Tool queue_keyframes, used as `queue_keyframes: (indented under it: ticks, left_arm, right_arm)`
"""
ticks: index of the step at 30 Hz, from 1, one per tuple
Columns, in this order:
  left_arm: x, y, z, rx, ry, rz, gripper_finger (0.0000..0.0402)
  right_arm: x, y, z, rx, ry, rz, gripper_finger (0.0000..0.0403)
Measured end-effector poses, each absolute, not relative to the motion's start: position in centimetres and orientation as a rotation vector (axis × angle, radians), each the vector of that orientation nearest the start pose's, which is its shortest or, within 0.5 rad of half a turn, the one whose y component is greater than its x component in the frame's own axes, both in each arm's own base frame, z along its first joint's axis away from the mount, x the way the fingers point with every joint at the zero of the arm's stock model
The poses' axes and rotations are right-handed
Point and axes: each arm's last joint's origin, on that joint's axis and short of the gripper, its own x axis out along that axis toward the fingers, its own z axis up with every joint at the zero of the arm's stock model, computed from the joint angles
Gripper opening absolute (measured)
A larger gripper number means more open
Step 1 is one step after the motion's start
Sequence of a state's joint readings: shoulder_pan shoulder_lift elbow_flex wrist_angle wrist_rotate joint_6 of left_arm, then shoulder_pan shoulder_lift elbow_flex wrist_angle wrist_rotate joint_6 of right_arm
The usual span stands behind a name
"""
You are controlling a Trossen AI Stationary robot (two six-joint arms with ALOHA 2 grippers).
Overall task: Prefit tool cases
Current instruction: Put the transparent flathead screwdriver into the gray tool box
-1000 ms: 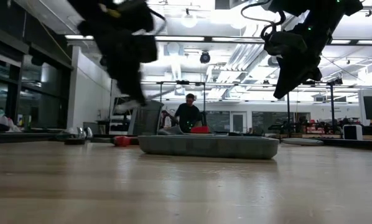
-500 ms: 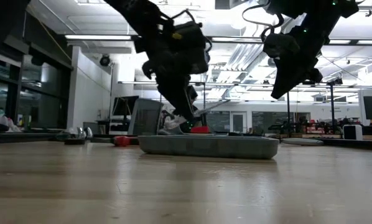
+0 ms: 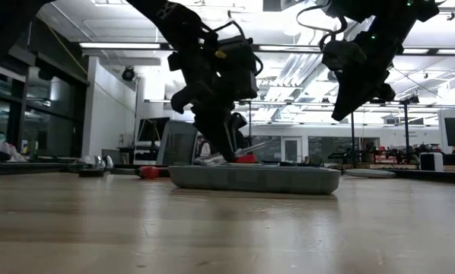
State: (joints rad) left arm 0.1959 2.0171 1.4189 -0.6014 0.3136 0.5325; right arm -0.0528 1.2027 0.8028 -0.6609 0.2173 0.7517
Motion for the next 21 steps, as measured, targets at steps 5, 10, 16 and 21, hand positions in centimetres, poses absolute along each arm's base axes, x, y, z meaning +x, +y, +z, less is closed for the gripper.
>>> queue_keyframes:
  ticks: [5, 10, 16, 21]
  left_arm:
    - [39.88, 7.03, 16.44, 0.17, 1.094, -0.395, 0.0064]
    - [39.88, 7.0, 16.44, 0.163, 1.094, -0.394, 0.0064]
    - [39.88, 7.02, 16.44, 0.143, 1.098, -0.381, 0.0066]
    - [39.88, 7.01, 16.45, 0.135, 1.098, -0.378, 0.0067]
  right_arm:
    - [22.03, -1.79, 22.59, 0.594, 0.908, -0.631, 0.0]
    - [22.02, -1.82, 22.6, 0.591, 0.904, -0.641, 0.0]
    - [22.02, -1.82, 22.6, 0.591, 0.903, -0.641, 0.0]
    - [22.02, -1.84, 22.6, 0.588, 0.901, -0.646, 0.0]
